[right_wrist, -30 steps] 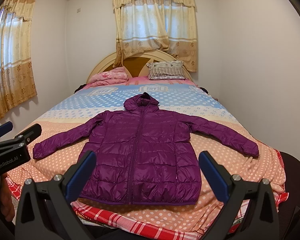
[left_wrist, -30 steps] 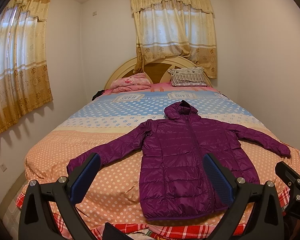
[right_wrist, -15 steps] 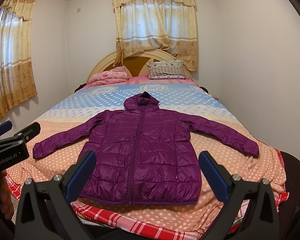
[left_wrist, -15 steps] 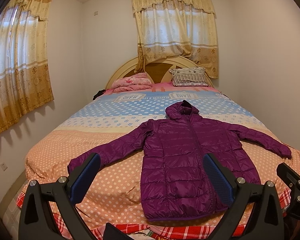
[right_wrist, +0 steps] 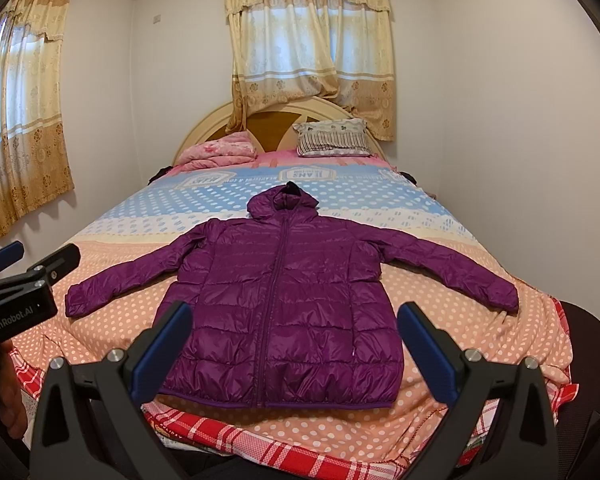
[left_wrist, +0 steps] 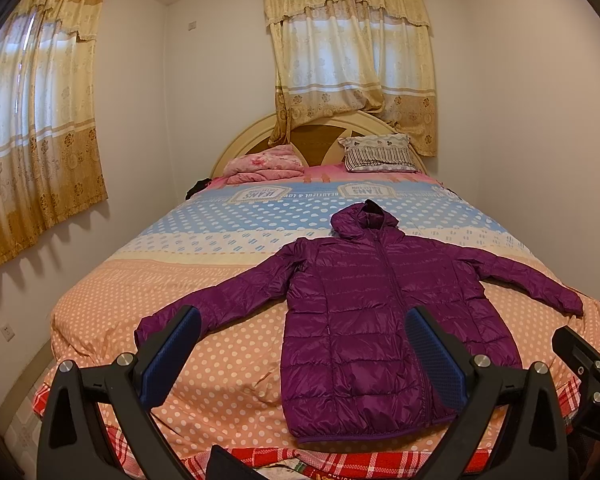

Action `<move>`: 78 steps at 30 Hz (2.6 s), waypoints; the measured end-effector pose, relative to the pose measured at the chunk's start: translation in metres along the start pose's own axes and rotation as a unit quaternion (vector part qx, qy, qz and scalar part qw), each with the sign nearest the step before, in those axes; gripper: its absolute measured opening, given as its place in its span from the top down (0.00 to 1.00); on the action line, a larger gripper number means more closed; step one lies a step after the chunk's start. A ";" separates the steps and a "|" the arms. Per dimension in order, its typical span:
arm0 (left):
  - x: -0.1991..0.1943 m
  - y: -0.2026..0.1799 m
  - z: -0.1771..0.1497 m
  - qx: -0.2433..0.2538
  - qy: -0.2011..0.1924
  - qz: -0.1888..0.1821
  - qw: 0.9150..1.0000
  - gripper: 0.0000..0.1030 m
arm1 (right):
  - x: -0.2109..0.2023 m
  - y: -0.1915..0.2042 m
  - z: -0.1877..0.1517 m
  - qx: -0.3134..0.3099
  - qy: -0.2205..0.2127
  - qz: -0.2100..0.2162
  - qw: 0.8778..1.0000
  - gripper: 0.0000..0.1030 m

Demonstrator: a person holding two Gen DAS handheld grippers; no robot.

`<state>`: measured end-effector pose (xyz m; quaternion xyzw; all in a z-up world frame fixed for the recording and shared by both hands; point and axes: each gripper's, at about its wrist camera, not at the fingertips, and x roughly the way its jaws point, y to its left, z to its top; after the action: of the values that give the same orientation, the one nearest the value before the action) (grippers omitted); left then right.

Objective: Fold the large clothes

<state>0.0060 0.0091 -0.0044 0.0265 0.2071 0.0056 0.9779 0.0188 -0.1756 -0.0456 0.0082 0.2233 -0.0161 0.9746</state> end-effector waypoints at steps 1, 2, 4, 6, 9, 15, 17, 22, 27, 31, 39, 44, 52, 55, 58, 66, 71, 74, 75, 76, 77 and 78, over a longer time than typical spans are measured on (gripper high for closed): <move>0.000 0.001 0.000 0.000 0.000 0.000 1.000 0.01 | 0.000 0.000 0.000 0.000 0.001 0.000 1.000 0.00; 0.000 0.000 0.000 0.000 0.001 0.000 1.000 0.01 | 0.001 0.000 -0.001 0.000 0.002 0.000 1.000 0.00; 0.001 0.001 -0.001 0.000 0.004 0.000 1.000 0.01 | 0.002 -0.001 -0.003 0.002 0.004 0.001 1.000 0.00; 0.002 0.001 -0.001 0.000 0.005 0.000 1.000 0.01 | 0.004 -0.002 -0.004 0.003 0.007 0.001 1.000 0.00; 0.002 -0.002 -0.001 0.002 0.008 -0.001 1.000 0.01 | 0.006 -0.003 -0.005 0.003 0.011 0.002 1.000 0.00; 0.007 -0.004 -0.004 0.004 0.011 0.000 1.000 0.01 | 0.010 -0.007 -0.003 0.004 0.012 -0.002 1.000 0.00; 0.015 -0.005 -0.006 0.007 0.019 0.000 1.000 0.01 | 0.017 -0.012 -0.004 0.007 0.022 -0.005 1.000 0.00; 0.052 -0.010 -0.011 0.020 0.037 0.004 0.999 0.01 | 0.051 -0.032 -0.012 0.016 0.054 -0.018 0.998 0.00; 0.111 -0.023 -0.015 0.042 0.055 0.001 0.998 0.01 | 0.106 -0.069 -0.027 0.031 0.093 -0.039 0.994 0.00; 0.160 -0.036 -0.012 0.062 0.063 -0.001 0.996 0.01 | 0.158 -0.125 -0.032 0.074 0.122 -0.078 0.987 0.00; 0.258 -0.045 -0.006 0.079 0.088 0.017 0.993 0.01 | 0.219 -0.246 -0.025 0.153 0.156 -0.182 0.959 0.09; 0.319 -0.040 -0.009 0.073 0.122 0.038 0.989 0.01 | 0.226 -0.313 -0.013 0.191 0.164 -0.258 0.933 0.10; 0.386 -0.041 -0.010 0.082 0.146 0.066 0.984 0.01 | 0.252 -0.380 -0.025 0.238 0.239 -0.277 0.900 0.36; 0.400 -0.044 -0.016 0.101 0.151 0.069 0.981 0.01 | 0.255 -0.372 -0.021 0.208 0.251 -0.264 0.908 0.68; 0.406 -0.043 -0.016 0.104 0.155 0.065 0.980 0.01 | 0.255 -0.370 -0.016 0.196 0.254 -0.254 0.913 0.84; 0.410 -0.031 0.011 0.090 0.138 0.062 0.984 0.01 | 0.261 -0.318 0.051 0.123 0.190 -0.222 0.948 0.88; 0.411 -0.022 0.021 0.076 0.132 0.067 0.986 0.01 | 0.277 -0.242 0.090 0.070 0.158 -0.169 0.970 0.88; 0.414 -0.015 0.021 0.070 0.136 0.073 0.986 0.01 | 0.300 -0.196 0.099 0.051 0.149 -0.130 0.979 0.88; 0.416 -0.012 0.020 0.068 0.138 0.077 0.985 0.01 | 0.307 -0.182 0.100 0.047 0.149 -0.118 0.981 0.88; 0.418 -0.009 0.019 0.065 0.141 0.080 0.985 0.01 | 0.314 -0.168 0.100 0.041 0.149 -0.106 0.982 0.88; 0.420 -0.005 0.018 0.063 0.144 0.083 0.984 0.01 | 0.322 -0.153 0.099 0.035 0.150 -0.093 0.984 0.88; 0.421 -0.002 0.018 0.060 0.146 0.084 0.984 0.01 | 0.333 -0.142 0.099 0.029 0.152 -0.083 0.984 0.88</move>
<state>0.3984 0.0158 -0.1587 0.1011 0.3450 0.0795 0.9298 0.3565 -0.3292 -0.1032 0.0206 0.3679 -0.1021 0.9240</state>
